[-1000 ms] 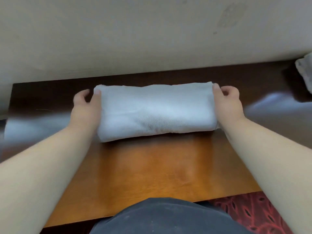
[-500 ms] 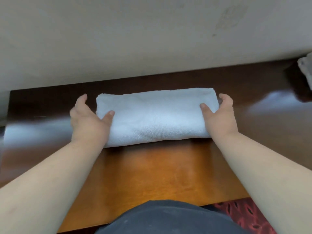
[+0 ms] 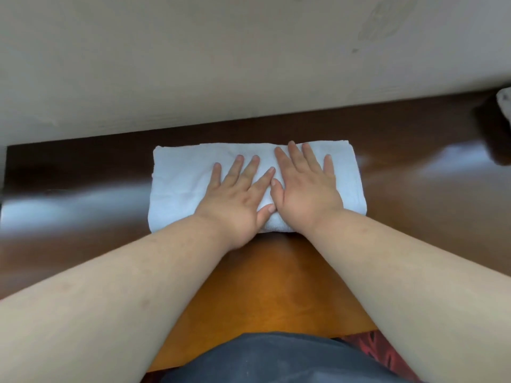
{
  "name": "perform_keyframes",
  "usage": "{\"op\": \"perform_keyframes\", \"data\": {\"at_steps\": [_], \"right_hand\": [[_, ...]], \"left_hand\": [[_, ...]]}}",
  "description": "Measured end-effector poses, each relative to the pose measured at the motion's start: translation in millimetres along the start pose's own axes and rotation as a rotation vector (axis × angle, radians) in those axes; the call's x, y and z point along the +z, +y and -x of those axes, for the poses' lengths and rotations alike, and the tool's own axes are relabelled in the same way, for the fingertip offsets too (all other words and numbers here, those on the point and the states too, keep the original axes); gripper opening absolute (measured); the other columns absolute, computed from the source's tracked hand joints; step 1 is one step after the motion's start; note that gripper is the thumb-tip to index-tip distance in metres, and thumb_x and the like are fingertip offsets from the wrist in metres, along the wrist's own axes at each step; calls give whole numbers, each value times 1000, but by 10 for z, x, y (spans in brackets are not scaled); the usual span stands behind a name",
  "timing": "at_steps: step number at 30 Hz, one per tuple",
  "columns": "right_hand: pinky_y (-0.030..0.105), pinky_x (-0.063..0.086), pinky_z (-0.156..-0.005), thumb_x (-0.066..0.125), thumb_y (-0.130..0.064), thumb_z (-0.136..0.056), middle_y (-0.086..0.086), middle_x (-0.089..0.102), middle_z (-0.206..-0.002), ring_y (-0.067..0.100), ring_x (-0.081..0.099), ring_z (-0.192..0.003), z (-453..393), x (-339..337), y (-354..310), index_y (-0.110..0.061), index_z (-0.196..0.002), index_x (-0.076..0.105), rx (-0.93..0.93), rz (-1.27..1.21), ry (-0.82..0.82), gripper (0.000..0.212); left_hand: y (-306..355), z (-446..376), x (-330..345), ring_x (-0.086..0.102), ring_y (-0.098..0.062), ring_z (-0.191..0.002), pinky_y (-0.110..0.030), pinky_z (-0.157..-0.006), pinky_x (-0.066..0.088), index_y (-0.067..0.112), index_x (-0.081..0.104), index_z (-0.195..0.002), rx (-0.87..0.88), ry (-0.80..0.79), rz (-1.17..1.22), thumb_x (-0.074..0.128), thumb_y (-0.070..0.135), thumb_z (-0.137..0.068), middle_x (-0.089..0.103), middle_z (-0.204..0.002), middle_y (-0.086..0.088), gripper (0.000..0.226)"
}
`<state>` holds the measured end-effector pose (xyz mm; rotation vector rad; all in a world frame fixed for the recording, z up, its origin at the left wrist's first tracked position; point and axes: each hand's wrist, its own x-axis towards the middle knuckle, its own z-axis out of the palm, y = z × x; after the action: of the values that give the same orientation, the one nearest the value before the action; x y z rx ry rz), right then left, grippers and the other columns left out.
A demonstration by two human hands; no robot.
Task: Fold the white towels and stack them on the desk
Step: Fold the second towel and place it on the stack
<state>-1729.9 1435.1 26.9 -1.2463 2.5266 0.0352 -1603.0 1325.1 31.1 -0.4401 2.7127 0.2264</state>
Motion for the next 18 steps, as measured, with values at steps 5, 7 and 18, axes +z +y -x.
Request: {"op": "perform_keyframes", "data": {"at_steps": [5, 7, 18], "right_hand": [[51, 0, -123, 7, -76, -88, 0, 1, -169, 20, -5, -155, 51, -117, 398, -35, -159, 2, -62, 30, -42, 82], [56, 0, -121, 7, -81, -86, 2, 2, -169, 22, -5, -155, 68, -140, 560, -36, -159, 5, 11, 49, -9, 85], [55, 9, -122, 16, -75, -91, 3, 15, -167, 26, 7, -154, -97, -48, 670, -31, -158, 15, -32, -28, 39, 80]], "left_hand": [[-465, 198, -92, -10, -23, -152, -46, -122, -3, 42, -6, -155, -109, 57, 38, -4, 77, -82, -7, -166, 0, 81], [-631, 289, -65, -7, -26, -152, -51, -120, -3, 41, -6, -155, -238, 92, -19, -3, 77, -84, -4, -166, -3, 79], [-712, 116, 24, -1, -31, -152, -58, -119, 0, 38, -10, -153, -214, 79, -48, -2, 76, -83, 1, -166, -6, 81]]}}
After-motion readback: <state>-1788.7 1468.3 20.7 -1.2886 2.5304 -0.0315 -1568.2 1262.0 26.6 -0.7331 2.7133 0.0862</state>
